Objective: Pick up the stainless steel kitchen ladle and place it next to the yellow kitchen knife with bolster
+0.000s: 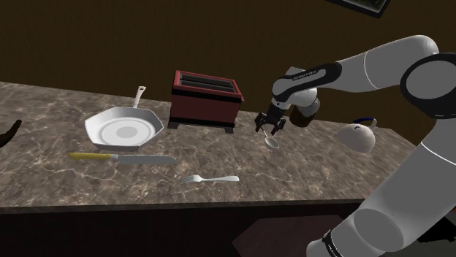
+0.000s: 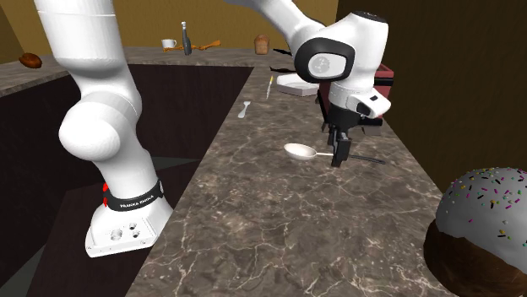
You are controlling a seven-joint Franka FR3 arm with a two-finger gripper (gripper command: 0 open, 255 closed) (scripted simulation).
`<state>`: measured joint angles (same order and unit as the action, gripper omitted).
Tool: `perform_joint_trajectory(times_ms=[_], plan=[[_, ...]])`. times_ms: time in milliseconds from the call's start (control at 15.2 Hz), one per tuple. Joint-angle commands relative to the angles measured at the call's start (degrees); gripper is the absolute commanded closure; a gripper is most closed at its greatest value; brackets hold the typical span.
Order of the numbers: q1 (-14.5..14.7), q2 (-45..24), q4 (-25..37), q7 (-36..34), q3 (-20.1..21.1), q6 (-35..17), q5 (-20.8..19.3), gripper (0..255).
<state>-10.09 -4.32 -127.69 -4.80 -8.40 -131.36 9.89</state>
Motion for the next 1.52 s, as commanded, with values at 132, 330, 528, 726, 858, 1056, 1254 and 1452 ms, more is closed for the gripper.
perform_joint_trajectory(times_ms=[132, 330, 528, 726, 858, 1056, 1254, 1452], plan=[[0.0, -0.2, 0.0, 0.0, 0.0, -0.2, 0.1, 0], [0.0, -0.2, 0.0, 0.0, 0.0, -0.2, 0.1, 0], [0.0, -0.2, 0.0, 0.0, 0.0, -0.2, 0.1, 255], [0.0, -0.2, 0.0, 0.0, 0.0, -0.2, 0.1, 255], [0.0, -0.2, 0.0, 0.0, 0.0, -0.2, 0.1, 255], [0.0, 0.3, 0.3, -0.2, 0.0, 0.5, -0.1, 255], [0.0, 1.6, 1.2, -0.7, -0.1, 2.7, -0.7, 255], [0.0, 2.9, 2.1, -1.3, -0.1, 4.8, -1.2, 255]])
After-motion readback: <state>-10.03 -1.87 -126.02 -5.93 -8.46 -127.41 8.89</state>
